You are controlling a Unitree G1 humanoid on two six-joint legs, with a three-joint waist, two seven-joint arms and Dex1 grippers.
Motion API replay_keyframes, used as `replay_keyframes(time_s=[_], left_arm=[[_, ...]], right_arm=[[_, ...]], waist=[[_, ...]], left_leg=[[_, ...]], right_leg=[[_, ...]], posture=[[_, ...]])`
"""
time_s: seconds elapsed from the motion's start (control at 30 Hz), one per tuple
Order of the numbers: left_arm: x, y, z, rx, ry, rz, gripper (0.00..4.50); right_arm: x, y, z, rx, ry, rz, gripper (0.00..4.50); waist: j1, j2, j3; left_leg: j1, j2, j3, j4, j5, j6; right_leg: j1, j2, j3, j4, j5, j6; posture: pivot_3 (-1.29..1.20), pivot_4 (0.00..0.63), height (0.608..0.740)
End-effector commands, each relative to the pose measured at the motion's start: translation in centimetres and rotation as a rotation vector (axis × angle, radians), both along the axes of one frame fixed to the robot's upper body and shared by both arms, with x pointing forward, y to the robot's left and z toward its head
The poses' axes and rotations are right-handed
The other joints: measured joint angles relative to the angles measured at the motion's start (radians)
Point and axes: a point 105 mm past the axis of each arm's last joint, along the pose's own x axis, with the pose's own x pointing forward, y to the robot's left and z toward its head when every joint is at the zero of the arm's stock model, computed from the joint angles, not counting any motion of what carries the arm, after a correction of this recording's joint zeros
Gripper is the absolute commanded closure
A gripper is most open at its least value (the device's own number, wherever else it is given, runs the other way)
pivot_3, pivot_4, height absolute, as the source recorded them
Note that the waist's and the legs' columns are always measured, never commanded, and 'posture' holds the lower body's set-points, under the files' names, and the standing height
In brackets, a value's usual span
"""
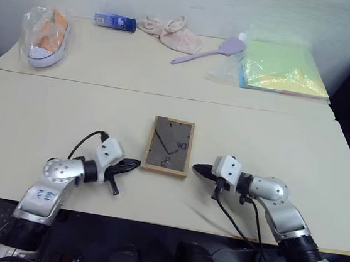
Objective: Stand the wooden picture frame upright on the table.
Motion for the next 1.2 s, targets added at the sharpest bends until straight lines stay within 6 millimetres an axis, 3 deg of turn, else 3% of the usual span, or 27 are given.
replay_keyframes(time_s=[0.03,0.13,0.27,0.4,0.47,0.7,1.07,1.2], left_arm=[[-0.6,1.9,2.7,-0.237,0.199,0.106,3.62],[-1.9,1.9,3.1,-0.323,0.490,0.079,2.69],[-0.8,1.6,3.7,-0.367,0.782,0.127,1.46],[1.0,-0.3,4.4,-0.391,0.882,0.106,0.26],[2.2,-1.6,4.0,-0.375,0.914,0.115,0.26],[3.4,-4.0,3.2,-0.335,0.993,0.111,0.26],[3.8,-7.4,3.3,-0.390,1.057,0.025,0.26],[4.0,-7.5,3.3,-0.422,1.059,0.033,1.43]], right_arm=[[-0.5,-1.1,1.4,0.002,-0.010,0.018,4.50],[-0.7,-0.9,1.6,-0.005,-0.003,0.035,4.50],[-0.6,-0.3,1.4,-0.016,0.004,0.042,4.50],[-0.5,0.2,1.6,-0.021,0.000,0.048,4.50],[-0.4,0.7,1.8,-0.021,-0.004,0.051,4.50],[0.1,2.0,2.7,-0.022,-0.029,0.049,4.50],[-0.1,2.9,2.4,-0.028,-0.020,0.037,4.50],[-0.1,2.7,2.3,-0.030,-0.018,0.025,4.50]], waist=[[0.000,0.000,0.000],[0.000,0.000,0.000],[0.005,0.000,0.000],[0.003,0.000,0.000],[0.003,0.000,0.000],[0.002,0.000,0.000],[0.029,0.000,0.000],[0.027,0.000,0.000]], left_leg=[[0.000,0.000,0.000,0.000,0.000,0.000],[0.001,0.000,-0.001,0.000,0.000,0.000],[0.000,-0.001,-0.003,0.000,0.001,0.000],[-0.001,-0.002,-0.003,0.001,0.001,0.000],[-0.001,-0.002,-0.003,0.001,0.001,0.000],[0.000,-0.002,-0.003,0.001,0.002,-0.003],[0.000,-0.003,-0.003,0.002,0.003,-0.003],[-0.001,-0.003,-0.003,0.002,0.003,-0.003]], right_leg=[[0.000,0.000,0.000,0.000,0.000,0.000],[0.001,0.000,0.000,0.000,0.000,0.000],[0.002,0.000,0.000,0.000,0.000,0.000],[0.001,0.001,-0.001,0.000,0.000,0.000],[0.001,0.001,-0.001,0.000,0.000,0.000],[0.001,0.002,-0.001,0.001,0.000,0.000],[0.001,0.001,-0.001,0.001,0.000,0.000],[0.001,0.001,-0.001,0.001,0.000,0.000]], posture=[[0.00,0.150,0.740],[0.00,0.150,0.740],[0.00,0.150,0.740],[0.00,0.150,0.740],[0.00,0.150,0.740],[0.00,0.150,0.740],[0.00,0.150,0.740],[0.00,0.150,0.740]])
